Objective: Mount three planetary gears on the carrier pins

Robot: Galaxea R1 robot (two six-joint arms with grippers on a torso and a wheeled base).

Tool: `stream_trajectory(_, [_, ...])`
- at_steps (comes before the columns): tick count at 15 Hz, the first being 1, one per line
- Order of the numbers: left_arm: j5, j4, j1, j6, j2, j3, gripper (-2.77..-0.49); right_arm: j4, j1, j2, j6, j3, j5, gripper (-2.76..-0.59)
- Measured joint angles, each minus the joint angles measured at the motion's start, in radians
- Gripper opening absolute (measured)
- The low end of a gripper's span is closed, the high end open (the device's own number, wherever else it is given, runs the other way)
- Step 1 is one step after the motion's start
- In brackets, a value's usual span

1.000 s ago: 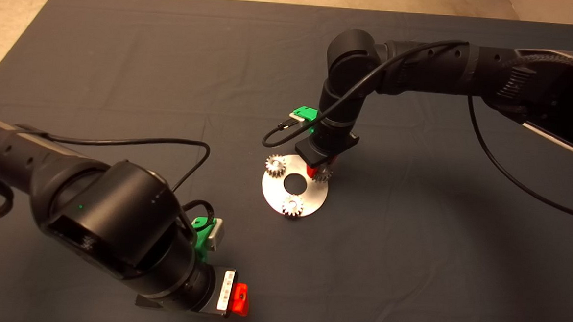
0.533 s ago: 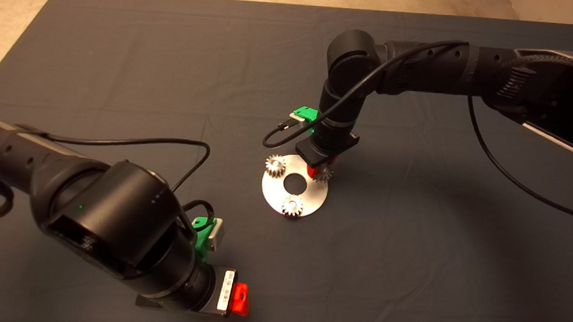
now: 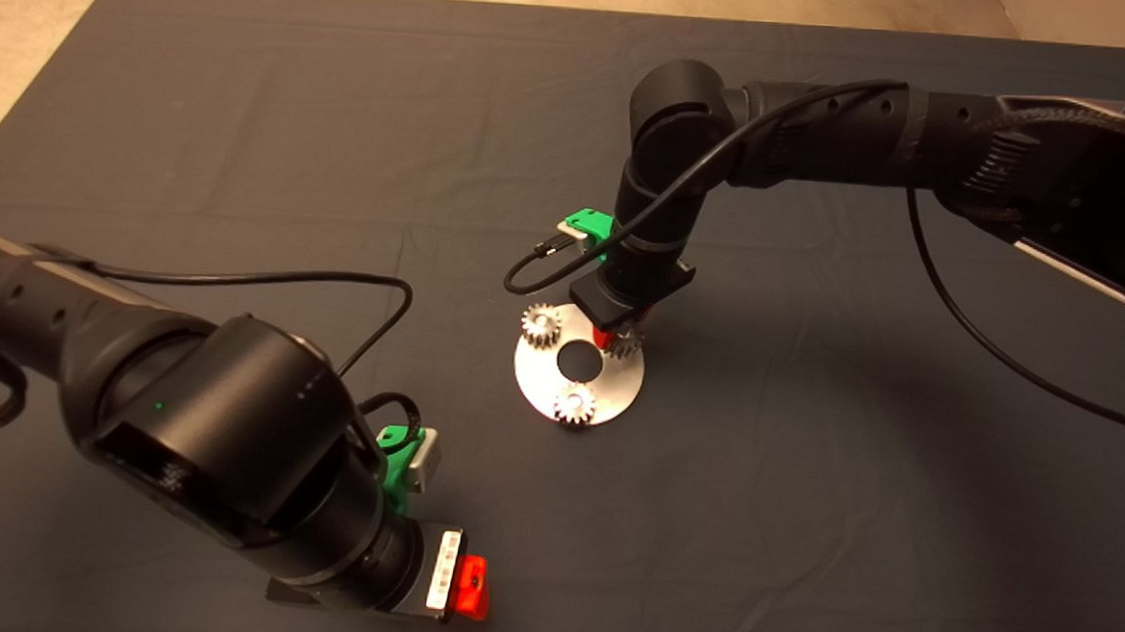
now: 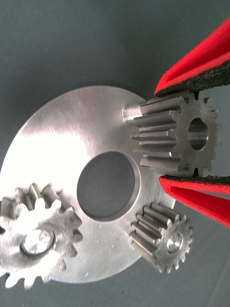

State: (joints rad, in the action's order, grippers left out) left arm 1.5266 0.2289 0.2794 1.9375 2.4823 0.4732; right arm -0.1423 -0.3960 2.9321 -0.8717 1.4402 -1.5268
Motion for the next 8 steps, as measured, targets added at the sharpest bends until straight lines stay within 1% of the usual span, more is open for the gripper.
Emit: stream_trajectory(8, [0.0, 0.0, 0.0, 0.0, 0.0, 0.0, -0.5, -0.02, 0.0, 0.005, 0.003, 0.0, 0.0, -2.39])
